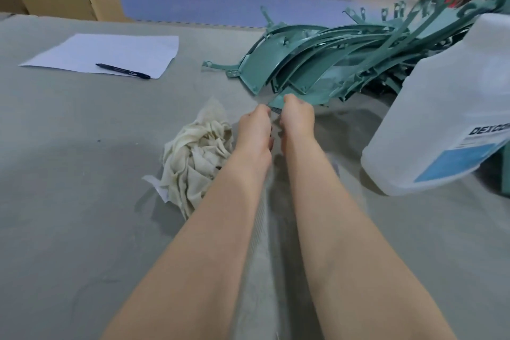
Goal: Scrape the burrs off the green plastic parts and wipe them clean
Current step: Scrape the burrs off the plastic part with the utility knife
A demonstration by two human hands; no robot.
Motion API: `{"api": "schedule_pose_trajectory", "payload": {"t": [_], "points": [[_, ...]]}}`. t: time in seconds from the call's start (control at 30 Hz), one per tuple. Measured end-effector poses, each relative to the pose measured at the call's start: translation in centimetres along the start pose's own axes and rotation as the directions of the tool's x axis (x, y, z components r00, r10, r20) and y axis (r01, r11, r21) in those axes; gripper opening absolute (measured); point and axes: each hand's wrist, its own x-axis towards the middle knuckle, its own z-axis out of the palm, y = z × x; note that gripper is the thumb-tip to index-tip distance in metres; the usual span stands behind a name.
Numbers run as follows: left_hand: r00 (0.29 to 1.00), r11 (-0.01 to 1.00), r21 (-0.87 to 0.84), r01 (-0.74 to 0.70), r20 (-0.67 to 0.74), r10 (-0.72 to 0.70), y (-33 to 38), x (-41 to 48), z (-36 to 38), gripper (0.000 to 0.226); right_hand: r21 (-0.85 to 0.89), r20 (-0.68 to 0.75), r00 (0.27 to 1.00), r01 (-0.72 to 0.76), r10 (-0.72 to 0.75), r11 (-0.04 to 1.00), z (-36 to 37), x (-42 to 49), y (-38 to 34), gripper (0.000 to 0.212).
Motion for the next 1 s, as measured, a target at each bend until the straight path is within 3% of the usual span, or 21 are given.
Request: {"api": "schedule_pose_trajectory", "payload": {"t": [0.07,0.13,0.2,0.33,0.43,0.53,0.67,0.77,0.83,0.9,1.0], "points": [[1.0,1.0,-0.015,0.013,-0.002,-0.013,0.1,-0.4,-0.5,0.02,-0.068,-0.035,0.998,0.041,-0.044,0.997,0.2,-1.6,0.6,0.027],[0.999,0.999,-0.034,0.041,0.029,-0.04,0.2,-1.1,-1.1,0.022,-0.095,-0.024,0.995,0.092,-0.094,0.991,0.1,-3.4,1.2,0.01],[0.997,0.996,-0.081,0.045,0.066,-0.04,0.3,-2.0,-1.6,0.022,-0.125,-0.044,0.986,0.155,-0.162,0.98,-0.5,-5.1,1.5,0.025],[0.975,0.962,-0.253,0.103,0.219,-0.047,0.8,-5.0,-2.8,0.026,-0.058,-0.115,0.947,0.296,-0.301,0.953,-2.7,-8.3,0.7,0.017],[0.949,0.971,-0.229,0.063,0.316,0.013,1.2,-7.1,-4.5,0.032,-0.011,-0.107,0.945,0.31,-0.309,0.951,-4.6,-10.7,0.5,0.016],[0.964,0.975,-0.22,0.032,0.265,0.029,1.7,-9.1,-6.5,0.029,0.022,0.049,0.938,0.342,-0.343,0.939,-6.0,-13.9,0.7,0.016],[0.966,0.986,-0.166,-0.022,0.249,0.064,1.7,-11.4,-10.1,0.026,0.051,0.362,0.848,0.397,-0.387,0.916,-7.6,-16.9,1.3,0.024],[0.965,0.969,-0.239,-0.066,0.233,0.123,1.4,-12.8,-12.2,0.025,-0.067,0.513,0.797,0.407,-0.318,0.911,-7.9,-17.9,2.1,0.022],[0.963,0.943,-0.285,-0.173,0.154,0.223,0.9,-13.2,-13.4,0.02,-0.219,0.423,0.832,0.478,-0.359,0.851,-8.3,-17.6,2.7,0.014],[0.936,0.921,-0.231,-0.313,0.088,0.34,0.3,-13.6,-14.4,0.012,-0.407,0.238,0.869,0.494,-0.434,0.768,-9.4,-16.6,2.9,0.004],[0.893,0.888,-0.129,-0.442,0.028,0.448,0.0,-14.1,-15.1,0.007,-0.666,0.058,0.917,0.33,-0.394,0.669,-12.2,-14.4,2.6,0.033]]}}
